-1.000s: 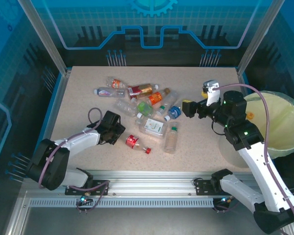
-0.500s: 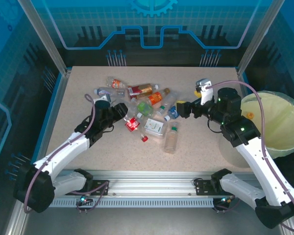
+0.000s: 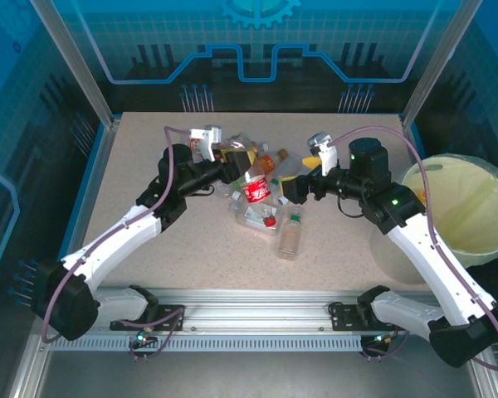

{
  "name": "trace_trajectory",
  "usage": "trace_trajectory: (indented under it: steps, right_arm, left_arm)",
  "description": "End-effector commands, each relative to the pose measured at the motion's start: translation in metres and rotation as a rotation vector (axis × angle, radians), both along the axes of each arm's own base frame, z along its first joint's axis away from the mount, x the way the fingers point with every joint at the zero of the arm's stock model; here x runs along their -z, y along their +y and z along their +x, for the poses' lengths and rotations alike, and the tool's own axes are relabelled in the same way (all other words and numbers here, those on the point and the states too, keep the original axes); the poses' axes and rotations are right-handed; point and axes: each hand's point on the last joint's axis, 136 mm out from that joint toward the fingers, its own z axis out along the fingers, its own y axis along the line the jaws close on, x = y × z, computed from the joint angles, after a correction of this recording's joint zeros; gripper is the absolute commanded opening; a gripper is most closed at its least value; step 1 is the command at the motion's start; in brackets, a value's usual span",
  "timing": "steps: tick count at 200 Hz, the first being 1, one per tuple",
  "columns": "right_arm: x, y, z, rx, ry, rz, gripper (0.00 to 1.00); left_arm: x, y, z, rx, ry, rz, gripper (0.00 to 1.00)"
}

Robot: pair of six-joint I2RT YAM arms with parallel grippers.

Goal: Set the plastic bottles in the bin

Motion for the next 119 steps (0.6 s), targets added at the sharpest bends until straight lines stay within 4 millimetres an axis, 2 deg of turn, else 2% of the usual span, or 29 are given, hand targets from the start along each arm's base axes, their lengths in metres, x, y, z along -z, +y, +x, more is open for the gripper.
trace_trajectory:
  steps: [1,31,68,110,119]
  right_arm:
    - [-0.008,0.023,-0.005,-0.091,0.031,0.071,1.00]
    - [-0.005,0.038,0.005,-0.109,0.089,0.122,1.00]
    - [0.001,0.064,-0.008,-0.260,0.117,0.116,1.00]
    - [0.006,0.070,-0.004,-0.265,0.128,0.105,1.00]
    - [0.005,0.071,-0.005,-0.271,0.133,0.108,0.95]
  left_arm:
    - [-0.040,-0.021,-0.012,0.107,-0.154,-0.052,0.41]
    - [-0.049,-0.032,-0.016,0.152,-0.213,-0.061,0.41]
    - [-0.052,-0.044,-0.023,0.221,-0.236,-0.059,0.41]
    - [-0.050,-0.046,-0.021,0.220,-0.237,-0.059,0.41]
    - [-0.050,-0.046,-0.022,0.225,-0.235,-0.060,0.41]
